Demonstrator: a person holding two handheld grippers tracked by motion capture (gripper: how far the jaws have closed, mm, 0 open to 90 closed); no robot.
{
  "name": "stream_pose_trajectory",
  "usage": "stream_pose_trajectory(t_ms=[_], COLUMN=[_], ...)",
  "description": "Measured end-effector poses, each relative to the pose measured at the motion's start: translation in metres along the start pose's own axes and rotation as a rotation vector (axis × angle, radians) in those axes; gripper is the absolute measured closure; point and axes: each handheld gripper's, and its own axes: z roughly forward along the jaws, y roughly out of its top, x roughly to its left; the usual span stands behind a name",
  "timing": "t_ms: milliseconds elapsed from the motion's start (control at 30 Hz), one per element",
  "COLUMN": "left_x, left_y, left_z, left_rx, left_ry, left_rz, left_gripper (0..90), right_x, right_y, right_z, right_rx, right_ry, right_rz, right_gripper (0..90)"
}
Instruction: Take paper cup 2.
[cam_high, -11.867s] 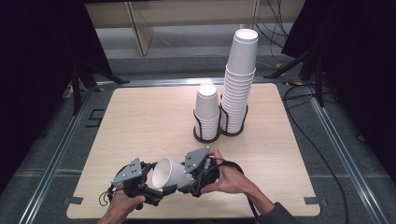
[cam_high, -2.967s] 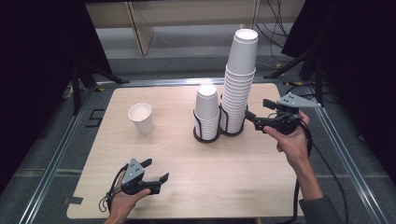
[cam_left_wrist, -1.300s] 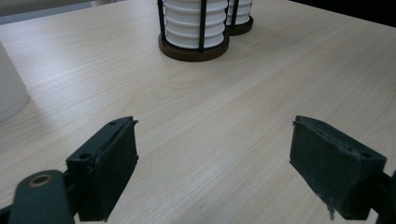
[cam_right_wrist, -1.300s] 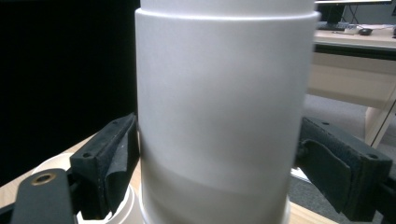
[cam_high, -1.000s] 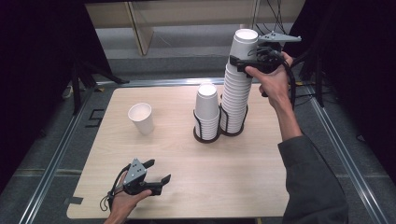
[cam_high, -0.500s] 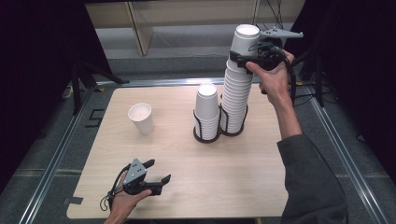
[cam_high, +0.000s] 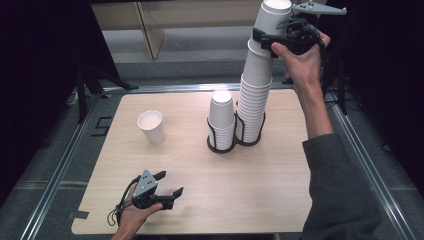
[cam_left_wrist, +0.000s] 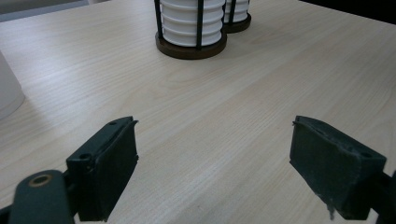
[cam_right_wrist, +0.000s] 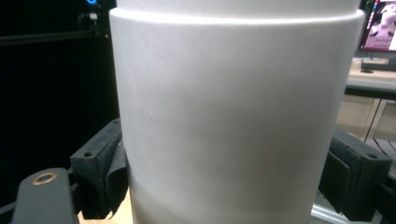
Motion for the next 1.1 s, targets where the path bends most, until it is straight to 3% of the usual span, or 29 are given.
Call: stream_pose_trajectory(t_ms=[300,733,900,1000,1067,1100], left_x=[0.001,0.001,0.0,0.001,0.0,0.001], left_y=[0.0,0.0,0.0,-0.001,-0.001,-0.001], left_z=[-0.001,0.0,0.001,0.002,0.002,0.002], left_rx=[0.013,0.013,0.01,0.003,0.0,0.0], left_ry=[0.006,0.007,0.009,0.001,0.002,0.003], left_rz=[0.011,0.005,0.0,0.001,0.001,0.001], left_gripper=[14.5,14.5,14.5,14.5,14.5,14.5], right_x=[0.0,-0.002,0.01,0.018,0.034,0.034], right_y=[0.008,-0.02,-0.039,-0.05,-0.071,-0.071], right_z=[-0.026,-0.066,-0.089,-0.095,-0.099,-0.099], right_rx=[-0.026,-0.043,-0.044,-0.036,-0.012,-0.012], right_ry=[-0.004,-0.003,0.028,0.054,0.099,0.099], right_rz=[0.007,0.018,-0.007,-0.009,-0.01,-0.01], right_gripper=[15.6,15.7,15.7,15.7,15.7,15.7])
